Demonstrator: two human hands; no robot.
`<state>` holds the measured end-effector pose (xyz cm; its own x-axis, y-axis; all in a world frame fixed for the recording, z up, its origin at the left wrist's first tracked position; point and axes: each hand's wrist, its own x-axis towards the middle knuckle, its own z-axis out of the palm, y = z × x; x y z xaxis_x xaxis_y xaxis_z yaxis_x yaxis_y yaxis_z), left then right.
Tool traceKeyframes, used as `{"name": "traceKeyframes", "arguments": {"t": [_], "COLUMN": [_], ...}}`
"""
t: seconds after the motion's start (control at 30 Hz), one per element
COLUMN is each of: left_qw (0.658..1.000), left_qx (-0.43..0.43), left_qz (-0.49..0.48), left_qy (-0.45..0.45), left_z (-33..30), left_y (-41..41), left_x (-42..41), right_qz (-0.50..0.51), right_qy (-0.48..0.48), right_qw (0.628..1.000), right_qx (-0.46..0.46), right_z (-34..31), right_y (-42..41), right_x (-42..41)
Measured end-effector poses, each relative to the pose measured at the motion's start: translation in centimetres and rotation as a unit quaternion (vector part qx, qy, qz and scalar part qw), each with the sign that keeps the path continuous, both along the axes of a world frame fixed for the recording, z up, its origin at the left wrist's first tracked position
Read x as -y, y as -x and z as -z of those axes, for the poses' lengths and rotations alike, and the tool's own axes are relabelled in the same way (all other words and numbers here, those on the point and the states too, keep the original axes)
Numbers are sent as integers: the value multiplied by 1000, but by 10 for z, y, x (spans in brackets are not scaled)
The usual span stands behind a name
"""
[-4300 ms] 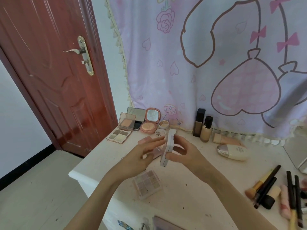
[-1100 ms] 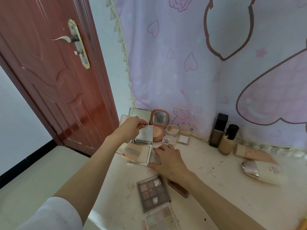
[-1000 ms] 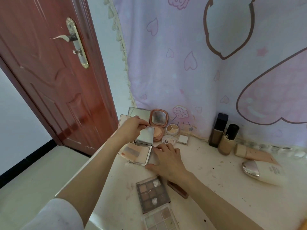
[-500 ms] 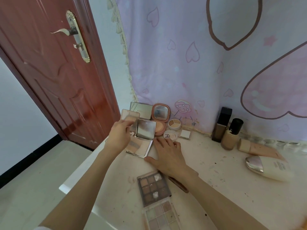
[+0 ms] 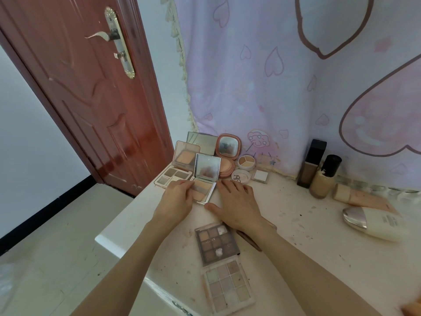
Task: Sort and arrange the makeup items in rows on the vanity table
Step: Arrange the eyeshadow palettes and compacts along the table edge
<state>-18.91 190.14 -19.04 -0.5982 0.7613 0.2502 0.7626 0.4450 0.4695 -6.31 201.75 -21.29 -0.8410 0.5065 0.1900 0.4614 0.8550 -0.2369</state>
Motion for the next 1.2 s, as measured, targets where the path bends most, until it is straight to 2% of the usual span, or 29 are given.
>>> {"name": "traceKeyframes", "arguments": {"t": [0.3, 0.67, 0.87, 0.97, 1.07, 1.13, 1.2], "left_qw": [989, 978, 986, 984, 980, 977, 979], "left_qx": [-122, -139, -139, -138, -132, -131, -123], "left_qz": [21, 11, 19, 38, 34, 32, 34], "left_qy": [85, 153, 92, 109, 145, 165, 157], "left_z": [10, 9, 11, 15, 14, 10, 7], "left_y": [-6, -9, -12, -15, -15, -16, -19], "left_x": [8, 3, 11, 17, 16, 15, 16], "right_qz": [9, 21, 20, 15, 23, 52, 71], "right_qy": [-3, -15, -15, -5, 98, 194, 222], "right_qw": [1000, 1000, 1000, 1000, 990, 961, 943], "right_qx": [-10, -11, -10, -17, -104, -188, -239], "right_z": [2, 4, 4, 1, -8, -17, -24], "right_y": [1, 3, 4, 3, 1, -4, -15], "right_x": [1, 2, 2, 2, 1, -1, -5]}}
